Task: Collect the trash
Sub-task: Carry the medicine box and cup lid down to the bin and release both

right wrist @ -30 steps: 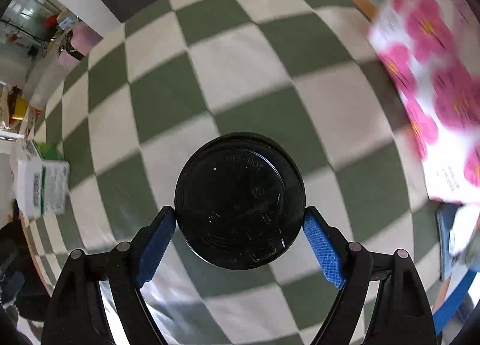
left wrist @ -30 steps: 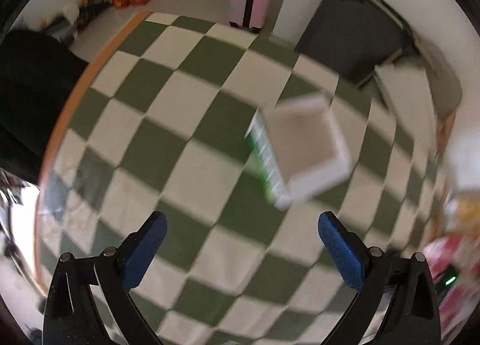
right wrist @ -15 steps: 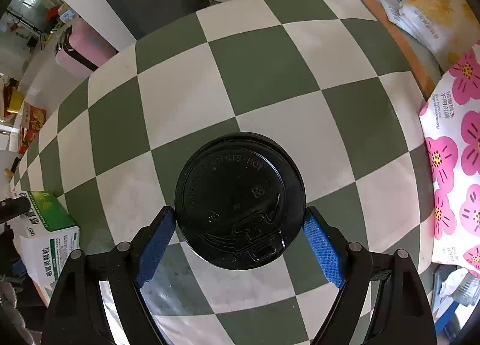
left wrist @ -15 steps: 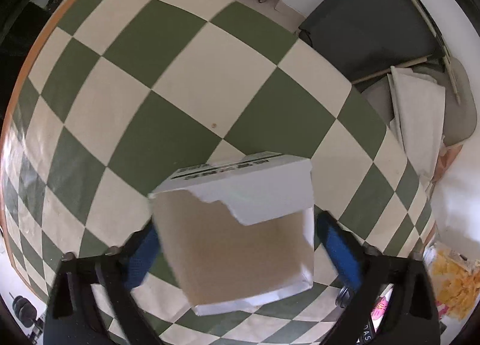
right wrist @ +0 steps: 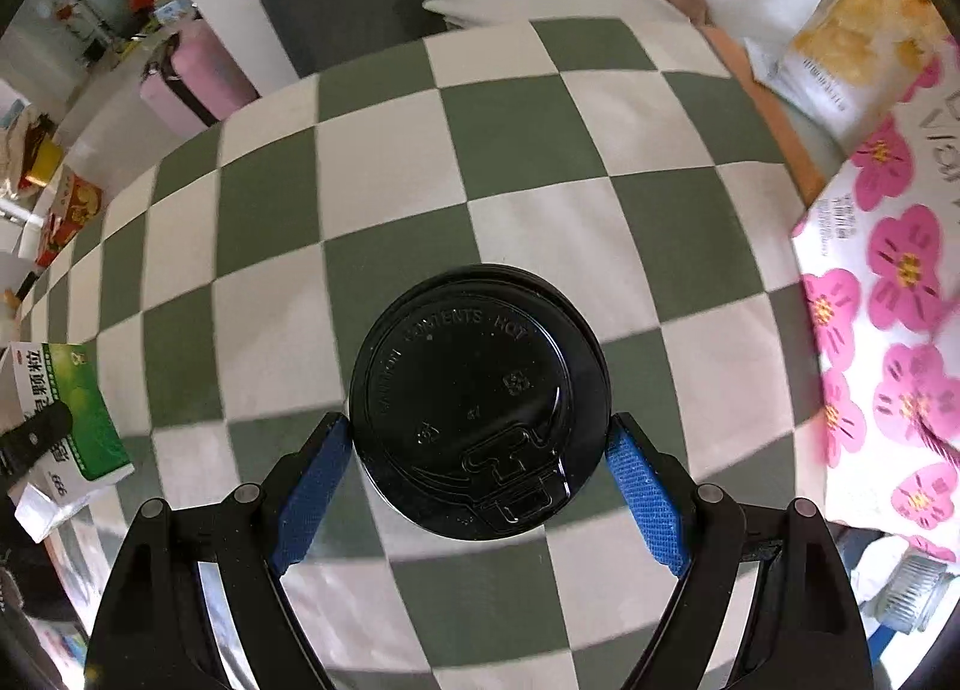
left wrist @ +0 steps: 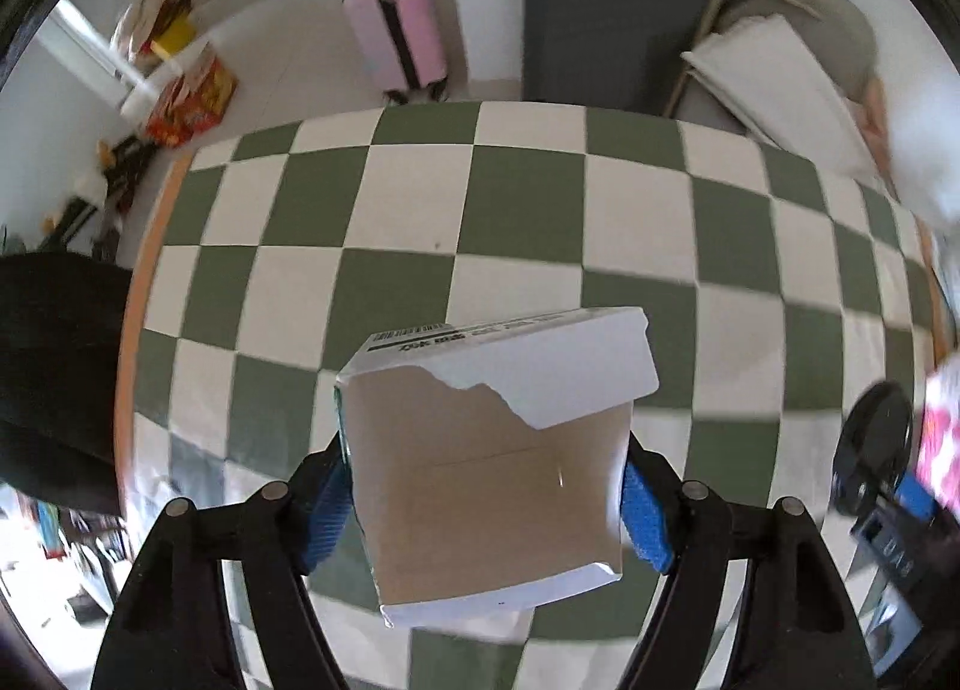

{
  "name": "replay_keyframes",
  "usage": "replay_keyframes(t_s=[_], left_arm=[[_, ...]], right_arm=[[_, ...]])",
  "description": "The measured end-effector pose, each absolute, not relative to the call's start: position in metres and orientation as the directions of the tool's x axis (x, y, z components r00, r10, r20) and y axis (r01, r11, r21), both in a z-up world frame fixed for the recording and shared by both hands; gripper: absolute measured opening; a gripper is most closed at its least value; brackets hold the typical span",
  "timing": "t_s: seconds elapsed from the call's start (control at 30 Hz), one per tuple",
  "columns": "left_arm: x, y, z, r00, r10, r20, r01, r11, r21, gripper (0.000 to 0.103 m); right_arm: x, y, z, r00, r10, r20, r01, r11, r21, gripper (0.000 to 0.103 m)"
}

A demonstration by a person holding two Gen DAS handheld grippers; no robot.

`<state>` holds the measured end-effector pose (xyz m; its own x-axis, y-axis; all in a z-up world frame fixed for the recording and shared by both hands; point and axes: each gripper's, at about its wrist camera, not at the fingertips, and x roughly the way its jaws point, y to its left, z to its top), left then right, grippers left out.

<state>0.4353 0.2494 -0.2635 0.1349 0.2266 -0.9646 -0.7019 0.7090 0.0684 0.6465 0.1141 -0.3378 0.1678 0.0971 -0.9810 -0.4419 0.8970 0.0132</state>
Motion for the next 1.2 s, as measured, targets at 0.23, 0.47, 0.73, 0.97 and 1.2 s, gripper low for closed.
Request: replay_keyframes(t_s=[0.23, 0.47, 0.73, 0.97, 1.2], left_arm=[[0.375, 0.208, -0.228, 0.228, 0.256, -0.939, -0.655, 0.754, 0.046, 0.073], [0.262, 0.151, -0.180, 0.367, 0.273, -0.889, -0.600, 0.800, -0.002, 0.073], [0.130, 0.088, -0.165, 0.433, 0.249, -0.867, -0.517, 0.856, -0.012, 0.073], [0.044, 0.039, -0.185, 0.397, 0.192, -0.897, -0.486, 0.873, -0.028, 0.073], [-0.009, 0.004, -0.245, 0.294, 0.122, -0.948, -0.530, 0.846, -0.055, 0.073]], right_arm=[[0.578, 0.099, -0.290, 0.234, 0.146, -0.961, -0.497, 0.868, 0.011, 0.087], [0.471, 0.035, -0.237, 0.293, 0.204, -0.934, -0.522, 0.853, 0.022, 0.087], [0.305, -0.040, -0.194, 0.327, 0.252, -0.911, -0.480, 0.875, 0.070, 0.087], [0.187, -0.100, -0.195, 0.280, 0.258, -0.925, -0.448, 0.887, 0.112, 0.087], [0.112, -0.156, -0.233, 0.184, 0.250, -0.951, -0.441, 0.885, 0.147, 0.087]])
